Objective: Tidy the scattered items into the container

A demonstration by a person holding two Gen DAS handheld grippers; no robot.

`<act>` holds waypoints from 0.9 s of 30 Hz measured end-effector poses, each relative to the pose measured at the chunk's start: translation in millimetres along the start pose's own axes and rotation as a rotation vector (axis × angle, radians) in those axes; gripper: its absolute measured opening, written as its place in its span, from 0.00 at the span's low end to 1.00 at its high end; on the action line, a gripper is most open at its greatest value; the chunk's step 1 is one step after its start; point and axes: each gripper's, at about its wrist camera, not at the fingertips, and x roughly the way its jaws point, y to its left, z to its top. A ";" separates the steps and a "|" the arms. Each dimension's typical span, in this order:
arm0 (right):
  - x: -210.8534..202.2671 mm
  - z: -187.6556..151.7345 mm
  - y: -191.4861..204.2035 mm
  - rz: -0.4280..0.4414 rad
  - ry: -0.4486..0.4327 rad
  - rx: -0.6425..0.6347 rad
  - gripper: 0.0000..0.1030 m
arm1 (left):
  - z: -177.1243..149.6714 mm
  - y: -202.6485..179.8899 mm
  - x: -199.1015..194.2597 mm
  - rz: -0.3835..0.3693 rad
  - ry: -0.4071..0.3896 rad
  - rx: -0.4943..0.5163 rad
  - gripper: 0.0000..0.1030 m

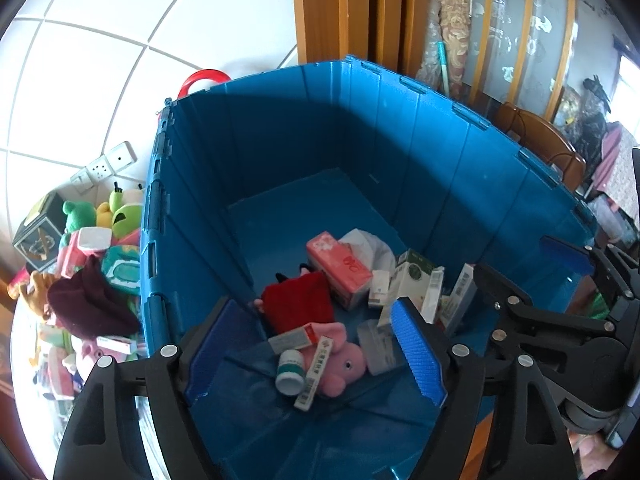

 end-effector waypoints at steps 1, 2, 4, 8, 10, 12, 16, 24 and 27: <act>-1.0 0.0 -1.4 -0.002 -0.002 0.003 0.73 | 0.3 -0.3 -0.9 -0.001 -0.003 0.000 0.78; -1.9 0.1 -2.8 -0.004 -0.004 0.006 0.73 | 0.3 -0.6 -2.0 -0.001 -0.006 0.001 0.78; -4.1 -0.2 -5.5 -0.011 -0.010 0.014 0.73 | 0.3 -0.9 -4.3 -0.003 -0.014 0.001 0.78; -10.6 0.1 -11.6 -0.023 -0.033 0.035 0.90 | 0.1 2.5 -10.2 -0.010 -0.032 -0.016 0.80; -13.8 0.8 -12.7 -0.020 -0.046 0.042 1.00 | -1.1 5.6 -14.4 -0.008 -0.045 -0.022 0.82; -17.3 1.1 -12.9 -0.014 -0.061 0.051 1.00 | -3.1 9.8 -19.7 -0.002 -0.060 -0.029 0.82; -25.0 0.9 -6.6 -0.006 -0.074 0.061 1.00 | -7.7 23.2 -35.7 0.019 -0.099 -0.052 0.84; -52.2 -8.1 26.0 0.017 -0.102 0.080 1.00 | -30.3 66.9 -78.2 0.060 -0.167 -0.061 0.86; -68.2 -13.9 48.0 0.043 -0.120 0.070 1.00 | -44.2 89.1 -93.4 0.087 -0.182 -0.075 0.86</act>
